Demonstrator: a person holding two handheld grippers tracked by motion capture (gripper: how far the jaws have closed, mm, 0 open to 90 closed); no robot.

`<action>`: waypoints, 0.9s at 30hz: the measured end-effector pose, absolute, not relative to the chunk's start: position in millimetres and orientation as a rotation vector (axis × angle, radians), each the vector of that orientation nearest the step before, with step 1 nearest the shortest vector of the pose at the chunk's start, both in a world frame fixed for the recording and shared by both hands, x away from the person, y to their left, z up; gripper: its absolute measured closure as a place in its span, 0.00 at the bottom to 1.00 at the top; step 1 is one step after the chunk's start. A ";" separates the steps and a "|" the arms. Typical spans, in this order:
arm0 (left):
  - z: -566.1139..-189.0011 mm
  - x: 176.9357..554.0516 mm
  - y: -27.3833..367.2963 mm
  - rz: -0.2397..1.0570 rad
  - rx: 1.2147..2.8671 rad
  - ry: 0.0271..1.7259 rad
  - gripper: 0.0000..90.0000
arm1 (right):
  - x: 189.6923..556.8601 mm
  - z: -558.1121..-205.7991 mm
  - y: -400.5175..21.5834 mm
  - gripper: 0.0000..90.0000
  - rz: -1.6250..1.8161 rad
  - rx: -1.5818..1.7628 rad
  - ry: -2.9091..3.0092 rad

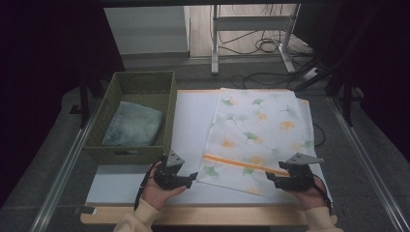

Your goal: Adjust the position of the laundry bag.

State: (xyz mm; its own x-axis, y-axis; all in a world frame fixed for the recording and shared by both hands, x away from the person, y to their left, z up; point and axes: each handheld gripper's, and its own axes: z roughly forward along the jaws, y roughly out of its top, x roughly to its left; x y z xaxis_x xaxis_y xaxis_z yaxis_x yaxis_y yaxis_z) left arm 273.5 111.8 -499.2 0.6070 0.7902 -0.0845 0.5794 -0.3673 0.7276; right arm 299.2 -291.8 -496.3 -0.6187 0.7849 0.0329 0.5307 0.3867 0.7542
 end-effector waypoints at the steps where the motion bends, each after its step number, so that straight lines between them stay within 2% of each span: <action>1: -497.8 273.0 111.9 0.364 2.083 1.073 0.34 | 299.2 -496.1 -291.1 0.36 1.084 1.146 2.321; 7: -492.5 276.1 110.6 0.392 2.076 1.066 0.30 | 302.4 -495.7 -285.5 0.36 1.098 1.130 2.336; 15: -490.3 285.4 100.0 0.359 2.056 1.091 0.31 | 308.6 -492.4 -283.6 0.36 1.122 1.120 2.332; 27: -490.8 310.0 84.0 0.389 2.094 1.094 0.31 | 312.1 -494.0 -278.7 0.36 1.126 1.121 2.341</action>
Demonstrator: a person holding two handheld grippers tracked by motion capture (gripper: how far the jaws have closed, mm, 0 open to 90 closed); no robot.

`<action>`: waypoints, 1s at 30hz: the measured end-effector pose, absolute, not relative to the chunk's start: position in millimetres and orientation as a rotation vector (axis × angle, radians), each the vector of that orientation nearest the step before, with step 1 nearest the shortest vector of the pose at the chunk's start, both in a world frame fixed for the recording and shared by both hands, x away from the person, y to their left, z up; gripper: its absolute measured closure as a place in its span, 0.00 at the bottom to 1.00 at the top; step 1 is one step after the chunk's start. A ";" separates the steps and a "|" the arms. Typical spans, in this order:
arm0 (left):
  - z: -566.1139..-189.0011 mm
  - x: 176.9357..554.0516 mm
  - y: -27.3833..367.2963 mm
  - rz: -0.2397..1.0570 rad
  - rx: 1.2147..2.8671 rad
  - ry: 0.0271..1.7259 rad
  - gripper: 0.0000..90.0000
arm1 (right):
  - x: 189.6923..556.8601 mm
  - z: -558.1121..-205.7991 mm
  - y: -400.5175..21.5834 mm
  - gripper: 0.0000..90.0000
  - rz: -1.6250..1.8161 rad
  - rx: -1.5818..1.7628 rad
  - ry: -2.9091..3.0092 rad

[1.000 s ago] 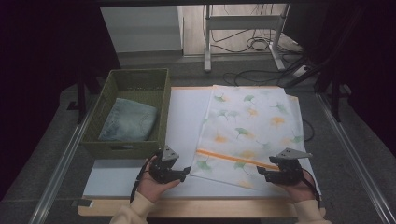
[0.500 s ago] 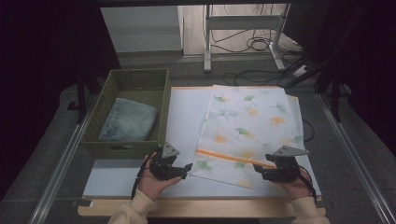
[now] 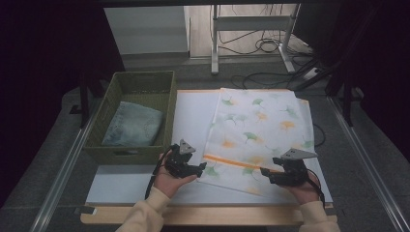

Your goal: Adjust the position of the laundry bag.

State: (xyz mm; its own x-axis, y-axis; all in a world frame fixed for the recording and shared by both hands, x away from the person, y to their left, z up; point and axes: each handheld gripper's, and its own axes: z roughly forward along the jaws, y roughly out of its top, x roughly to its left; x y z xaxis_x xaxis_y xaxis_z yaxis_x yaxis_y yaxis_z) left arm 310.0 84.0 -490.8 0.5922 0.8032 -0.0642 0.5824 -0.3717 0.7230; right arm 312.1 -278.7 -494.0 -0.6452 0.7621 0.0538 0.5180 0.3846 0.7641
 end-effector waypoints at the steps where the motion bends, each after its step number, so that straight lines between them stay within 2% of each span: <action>1: -491.4 312.9 84.3 0.378 2.096 1.095 0.33 | 312.1 -494.2 -278.8 0.36 1.123 1.123 2.340; 24: -499.8 360.7 56.6 0.378 2.153 1.090 0.37 | 310.8 -496.6 -280.0 0.36 1.101 1.135 2.336; 30: -504.8 363.4 53.9 0.380 2.163 1.102 0.40 | 309.8 -495.8 -280.1 0.36 1.108 1.120 2.334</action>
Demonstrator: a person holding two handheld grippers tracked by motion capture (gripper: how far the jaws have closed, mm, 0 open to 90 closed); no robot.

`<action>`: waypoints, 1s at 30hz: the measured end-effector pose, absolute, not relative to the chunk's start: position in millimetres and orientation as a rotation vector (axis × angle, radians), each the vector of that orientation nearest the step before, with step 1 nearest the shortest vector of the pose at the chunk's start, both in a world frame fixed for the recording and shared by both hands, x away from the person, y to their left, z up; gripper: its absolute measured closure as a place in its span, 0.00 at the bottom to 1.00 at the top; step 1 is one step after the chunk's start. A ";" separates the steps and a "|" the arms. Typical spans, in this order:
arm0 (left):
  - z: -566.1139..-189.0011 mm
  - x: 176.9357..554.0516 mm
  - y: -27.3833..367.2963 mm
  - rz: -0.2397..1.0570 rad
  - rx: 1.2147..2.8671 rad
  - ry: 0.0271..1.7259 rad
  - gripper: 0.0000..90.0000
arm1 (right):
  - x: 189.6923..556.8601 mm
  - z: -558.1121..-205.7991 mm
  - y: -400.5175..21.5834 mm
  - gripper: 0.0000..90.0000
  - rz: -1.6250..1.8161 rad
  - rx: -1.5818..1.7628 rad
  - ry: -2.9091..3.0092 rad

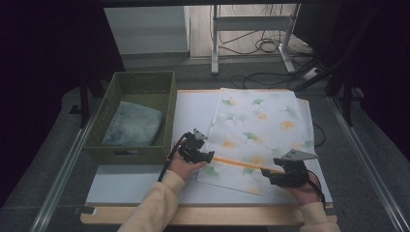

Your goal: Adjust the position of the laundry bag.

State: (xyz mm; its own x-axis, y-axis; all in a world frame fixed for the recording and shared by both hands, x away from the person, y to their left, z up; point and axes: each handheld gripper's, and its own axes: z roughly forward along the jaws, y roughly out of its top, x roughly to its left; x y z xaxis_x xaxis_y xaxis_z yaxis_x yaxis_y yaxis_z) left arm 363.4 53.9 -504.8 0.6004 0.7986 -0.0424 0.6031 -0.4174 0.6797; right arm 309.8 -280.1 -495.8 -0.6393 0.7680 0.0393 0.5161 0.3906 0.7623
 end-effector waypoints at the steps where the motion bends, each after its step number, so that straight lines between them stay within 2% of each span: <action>1: -505.2 363.7 53.4 0.375 2.165 1.099 0.42 | 309.9 -496.1 -280.1 0.36 1.108 1.121 2.335; 13: -512.8 361.7 47.0 0.361 2.223 1.089 0.45 | 310.5 -497.6 -279.1 0.36 1.100 1.118 2.343; 18: -518.2 361.9 42.5 0.344 2.285 1.096 0.56 | 310.4 -496.7 -280.4 0.36 1.103 1.123 2.335; 22: -521.3 361.0 42.9 0.322 2.263 1.127 0.65 | 310.7 -496.8 -281.8 0.36 1.099 1.129 2.335; 25: -520.3 359.9 41.7 0.308 2.266 1.131 0.75 | 310.7 -496.7 -281.9 0.36 1.095 1.136 2.325; 26: -520.0 359.7 41.0 0.303 2.269 1.130 0.81 | 310.8 -496.2 -282.2 0.36 1.099 1.144 2.316; 30: -518.9 360.5 39.2 0.272 2.276 1.128 0.88 | 310.5 -495.4 -282.8 0.36 1.119 1.133 2.319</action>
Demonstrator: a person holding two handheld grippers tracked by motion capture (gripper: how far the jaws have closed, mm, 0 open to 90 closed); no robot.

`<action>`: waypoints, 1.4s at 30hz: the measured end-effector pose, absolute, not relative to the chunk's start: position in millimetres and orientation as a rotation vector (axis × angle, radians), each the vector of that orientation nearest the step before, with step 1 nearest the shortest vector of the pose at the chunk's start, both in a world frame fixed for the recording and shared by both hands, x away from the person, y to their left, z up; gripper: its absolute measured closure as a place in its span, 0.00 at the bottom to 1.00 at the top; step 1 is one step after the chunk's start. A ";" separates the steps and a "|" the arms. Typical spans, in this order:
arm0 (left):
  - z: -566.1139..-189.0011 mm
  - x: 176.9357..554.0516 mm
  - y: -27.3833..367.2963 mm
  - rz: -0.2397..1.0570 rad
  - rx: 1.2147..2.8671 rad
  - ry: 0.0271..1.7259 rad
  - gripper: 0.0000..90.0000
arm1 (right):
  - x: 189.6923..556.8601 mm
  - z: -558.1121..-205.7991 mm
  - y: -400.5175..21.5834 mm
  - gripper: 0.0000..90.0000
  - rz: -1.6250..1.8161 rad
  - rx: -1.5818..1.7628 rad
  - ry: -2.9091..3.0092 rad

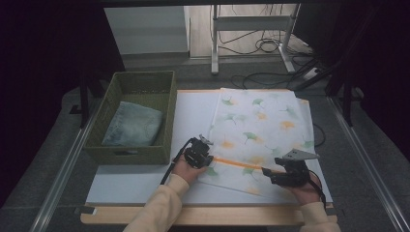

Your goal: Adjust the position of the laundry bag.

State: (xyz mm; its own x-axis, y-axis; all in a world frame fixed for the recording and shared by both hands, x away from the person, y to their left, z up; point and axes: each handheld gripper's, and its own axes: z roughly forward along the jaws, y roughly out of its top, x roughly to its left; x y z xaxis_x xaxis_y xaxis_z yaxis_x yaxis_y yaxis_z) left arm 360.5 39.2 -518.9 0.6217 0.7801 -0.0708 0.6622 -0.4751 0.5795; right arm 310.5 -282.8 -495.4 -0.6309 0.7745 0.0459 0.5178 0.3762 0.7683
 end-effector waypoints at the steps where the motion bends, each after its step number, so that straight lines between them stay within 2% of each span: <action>1: -518.8 360.8 39.1 0.263 2.273 1.134 0.90 | 310.4 -495.2 -282.8 0.36 1.118 1.132 2.316; 17: -515.9 360.1 53.3 0.260 2.241 1.167 0.94 | 311.5 -496.6 -289.4 0.36 1.097 1.173 2.287; 23: -513.1 345.2 73.0 0.303 2.214 1.181 0.94 | 311.5 -496.2 -291.0 0.36 1.100 1.181 2.279; 42: -526.9 298.1 123.2 0.309 2.118 1.228 0.93 | 312.0 -497.9 -295.2 0.36 1.098 1.208 2.251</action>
